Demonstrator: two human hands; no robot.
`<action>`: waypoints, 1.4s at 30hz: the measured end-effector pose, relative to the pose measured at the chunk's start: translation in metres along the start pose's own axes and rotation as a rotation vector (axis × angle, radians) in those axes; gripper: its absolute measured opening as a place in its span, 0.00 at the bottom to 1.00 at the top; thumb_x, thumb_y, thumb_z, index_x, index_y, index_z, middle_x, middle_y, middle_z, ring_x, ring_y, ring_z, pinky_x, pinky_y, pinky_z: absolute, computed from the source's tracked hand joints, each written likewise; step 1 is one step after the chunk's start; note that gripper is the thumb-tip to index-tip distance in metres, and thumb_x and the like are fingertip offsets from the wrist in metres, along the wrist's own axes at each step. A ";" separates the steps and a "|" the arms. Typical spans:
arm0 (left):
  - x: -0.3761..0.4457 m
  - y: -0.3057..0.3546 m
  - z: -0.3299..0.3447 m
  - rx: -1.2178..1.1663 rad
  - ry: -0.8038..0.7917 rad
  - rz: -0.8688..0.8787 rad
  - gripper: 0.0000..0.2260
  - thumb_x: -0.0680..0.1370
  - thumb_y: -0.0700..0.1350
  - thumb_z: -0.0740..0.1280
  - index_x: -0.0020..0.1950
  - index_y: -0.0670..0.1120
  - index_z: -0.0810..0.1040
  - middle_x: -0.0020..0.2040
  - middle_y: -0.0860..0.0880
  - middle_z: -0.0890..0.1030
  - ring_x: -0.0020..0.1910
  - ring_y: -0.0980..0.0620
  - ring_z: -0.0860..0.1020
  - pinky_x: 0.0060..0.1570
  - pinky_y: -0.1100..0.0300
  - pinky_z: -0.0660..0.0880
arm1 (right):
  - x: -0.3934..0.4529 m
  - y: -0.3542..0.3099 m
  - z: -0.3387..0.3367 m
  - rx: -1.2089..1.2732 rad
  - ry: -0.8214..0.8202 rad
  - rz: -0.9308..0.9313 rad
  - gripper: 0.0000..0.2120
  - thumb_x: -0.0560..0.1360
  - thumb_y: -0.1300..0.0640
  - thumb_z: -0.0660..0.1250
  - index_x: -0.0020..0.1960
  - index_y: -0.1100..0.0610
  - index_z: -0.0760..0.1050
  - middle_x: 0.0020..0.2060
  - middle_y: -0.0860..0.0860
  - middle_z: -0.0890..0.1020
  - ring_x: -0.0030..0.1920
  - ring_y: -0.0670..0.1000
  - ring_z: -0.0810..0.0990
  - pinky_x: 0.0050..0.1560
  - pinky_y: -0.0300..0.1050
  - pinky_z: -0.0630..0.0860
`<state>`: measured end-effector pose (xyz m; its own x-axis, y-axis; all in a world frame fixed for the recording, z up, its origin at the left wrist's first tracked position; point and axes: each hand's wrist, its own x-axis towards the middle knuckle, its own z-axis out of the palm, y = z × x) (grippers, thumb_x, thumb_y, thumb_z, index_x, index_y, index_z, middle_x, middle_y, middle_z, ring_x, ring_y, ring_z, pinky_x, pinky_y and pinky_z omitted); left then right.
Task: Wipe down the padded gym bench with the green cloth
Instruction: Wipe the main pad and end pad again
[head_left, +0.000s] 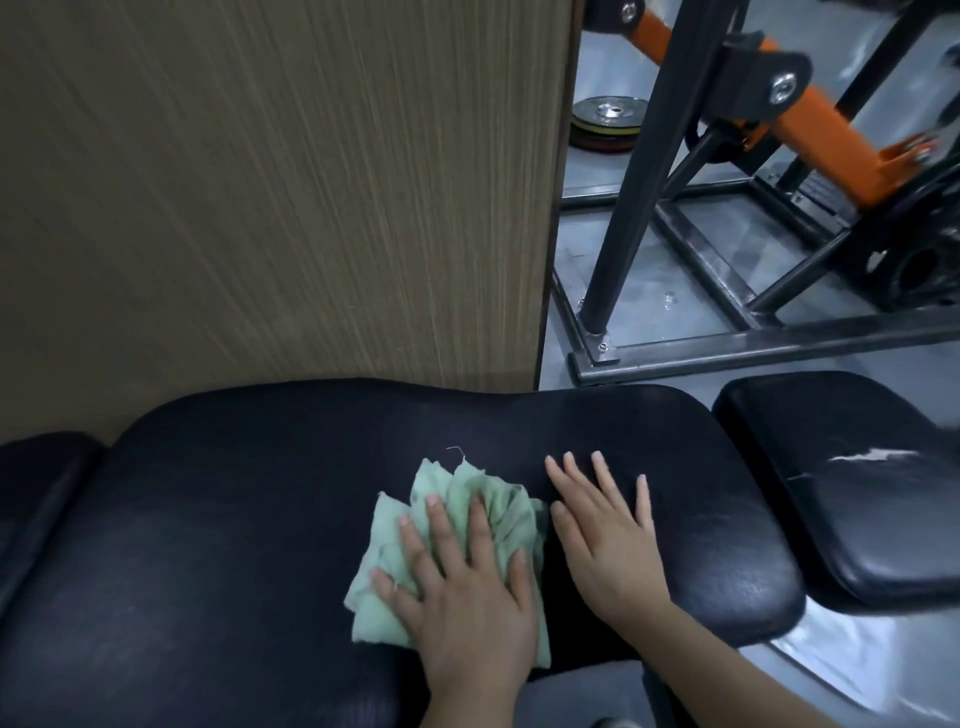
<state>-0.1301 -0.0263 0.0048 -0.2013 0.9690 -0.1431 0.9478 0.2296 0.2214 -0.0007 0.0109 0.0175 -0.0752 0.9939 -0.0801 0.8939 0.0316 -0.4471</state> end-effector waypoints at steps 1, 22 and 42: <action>0.003 0.005 0.001 -0.004 0.003 0.017 0.30 0.80 0.61 0.42 0.68 0.49 0.75 0.70 0.40 0.70 0.69 0.35 0.67 0.61 0.28 0.55 | -0.001 0.000 0.001 -0.019 -0.010 -0.032 0.34 0.69 0.33 0.23 0.73 0.35 0.42 0.74 0.34 0.46 0.73 0.40 0.32 0.69 0.49 0.24; 0.043 0.007 -0.007 -0.013 0.028 0.227 0.27 0.82 0.56 0.38 0.72 0.54 0.69 0.73 0.54 0.67 0.72 0.54 0.63 0.67 0.51 0.55 | 0.024 -0.004 0.024 -0.272 0.075 0.036 0.28 0.83 0.47 0.38 0.67 0.45 0.73 0.65 0.42 0.76 0.70 0.53 0.68 0.66 0.65 0.51; 0.043 -0.026 -0.015 -0.095 0.137 0.416 0.24 0.76 0.49 0.66 0.71 0.44 0.70 0.69 0.48 0.73 0.67 0.49 0.71 0.65 0.54 0.66 | -0.005 0.001 0.006 -0.297 0.028 0.157 0.34 0.74 0.38 0.28 0.78 0.45 0.45 0.78 0.46 0.46 0.77 0.45 0.41 0.75 0.49 0.39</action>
<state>-0.1672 0.0112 0.0076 0.1551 0.9823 0.1046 0.9293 -0.1810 0.3218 -0.0023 0.0058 0.0119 0.0822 0.9915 -0.1011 0.9836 -0.0971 -0.1517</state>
